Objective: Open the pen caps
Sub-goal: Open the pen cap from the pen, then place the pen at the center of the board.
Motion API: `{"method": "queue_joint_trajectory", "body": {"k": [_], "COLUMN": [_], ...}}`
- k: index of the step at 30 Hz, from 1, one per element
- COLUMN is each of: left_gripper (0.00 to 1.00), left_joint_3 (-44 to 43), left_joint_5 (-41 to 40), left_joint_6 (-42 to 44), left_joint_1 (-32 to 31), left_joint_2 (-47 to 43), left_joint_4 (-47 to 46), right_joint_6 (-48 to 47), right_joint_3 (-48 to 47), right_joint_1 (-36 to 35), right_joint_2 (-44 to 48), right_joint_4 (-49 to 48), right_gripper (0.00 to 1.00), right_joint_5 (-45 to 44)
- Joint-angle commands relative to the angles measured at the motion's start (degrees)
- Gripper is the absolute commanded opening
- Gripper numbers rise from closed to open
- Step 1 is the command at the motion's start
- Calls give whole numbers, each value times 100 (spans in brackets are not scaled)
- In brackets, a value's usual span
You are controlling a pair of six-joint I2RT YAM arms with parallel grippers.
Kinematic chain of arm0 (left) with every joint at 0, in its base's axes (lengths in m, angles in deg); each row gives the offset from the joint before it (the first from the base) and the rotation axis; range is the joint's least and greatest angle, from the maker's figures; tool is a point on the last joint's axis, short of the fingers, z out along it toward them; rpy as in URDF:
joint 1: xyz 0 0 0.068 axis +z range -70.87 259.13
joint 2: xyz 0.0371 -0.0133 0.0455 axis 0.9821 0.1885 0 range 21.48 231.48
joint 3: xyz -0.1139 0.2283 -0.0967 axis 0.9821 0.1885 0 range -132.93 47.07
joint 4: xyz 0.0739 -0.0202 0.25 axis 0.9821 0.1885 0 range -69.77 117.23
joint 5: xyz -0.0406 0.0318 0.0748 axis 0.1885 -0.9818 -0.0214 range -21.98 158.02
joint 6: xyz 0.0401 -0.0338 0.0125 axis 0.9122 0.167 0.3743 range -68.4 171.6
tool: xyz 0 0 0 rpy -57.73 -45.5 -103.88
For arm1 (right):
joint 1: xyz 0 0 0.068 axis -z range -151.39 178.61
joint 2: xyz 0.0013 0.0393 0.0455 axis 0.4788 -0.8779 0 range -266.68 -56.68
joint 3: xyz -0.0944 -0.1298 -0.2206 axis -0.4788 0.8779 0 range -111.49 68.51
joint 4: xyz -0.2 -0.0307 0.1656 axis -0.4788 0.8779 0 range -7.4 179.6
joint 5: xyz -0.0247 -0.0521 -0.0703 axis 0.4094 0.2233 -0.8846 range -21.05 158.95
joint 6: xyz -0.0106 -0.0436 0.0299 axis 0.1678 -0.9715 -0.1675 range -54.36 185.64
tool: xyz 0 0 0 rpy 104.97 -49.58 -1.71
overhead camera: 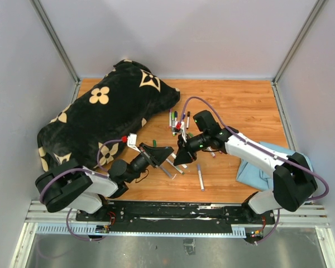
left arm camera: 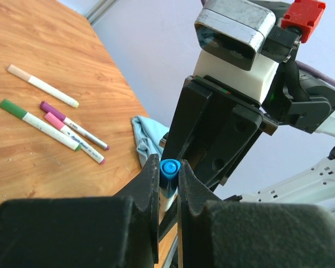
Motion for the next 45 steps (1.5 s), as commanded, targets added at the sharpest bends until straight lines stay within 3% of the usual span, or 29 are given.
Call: {"method": "queue_joint_trajectory", "body": {"k": [1,7,13,18,22,30,45], "left_gripper": [0,0,0,0,0,0,0], "left_joint_3": [58,-235,-606,-800,-868,-728,-592], "left_joint_5": [-398,-455,-586,-305,-91,139,-190], "left_joint_6": [78,541,881,861,617,116,-77], "left_joint_1": [562,1481,1975,2004,2004,1990,1709], "left_joint_2": [-553,-1945,-2944,-3216,-3149,-2782,-2439], "left_joint_4": [-913,942,2569,4021,5104,5383,5406], "right_joint_6": [-462,-545,-535,-210,274,739,1053], "right_joint_3": [-128,-187,-211,-224,-395,-453,-762], "right_joint_1": [-152,-155,-152,-171,-221,-363,-357], "right_joint_2": [-114,-258,-344,-704,-1121,-1469,-1956], "right_joint_4": [448,604,640,623,641,480,345], "right_gripper": [1,1,1,1,13,15,23], "right_joint_5": [369,382,140,-1501,-2570,-3592,-3322]}}
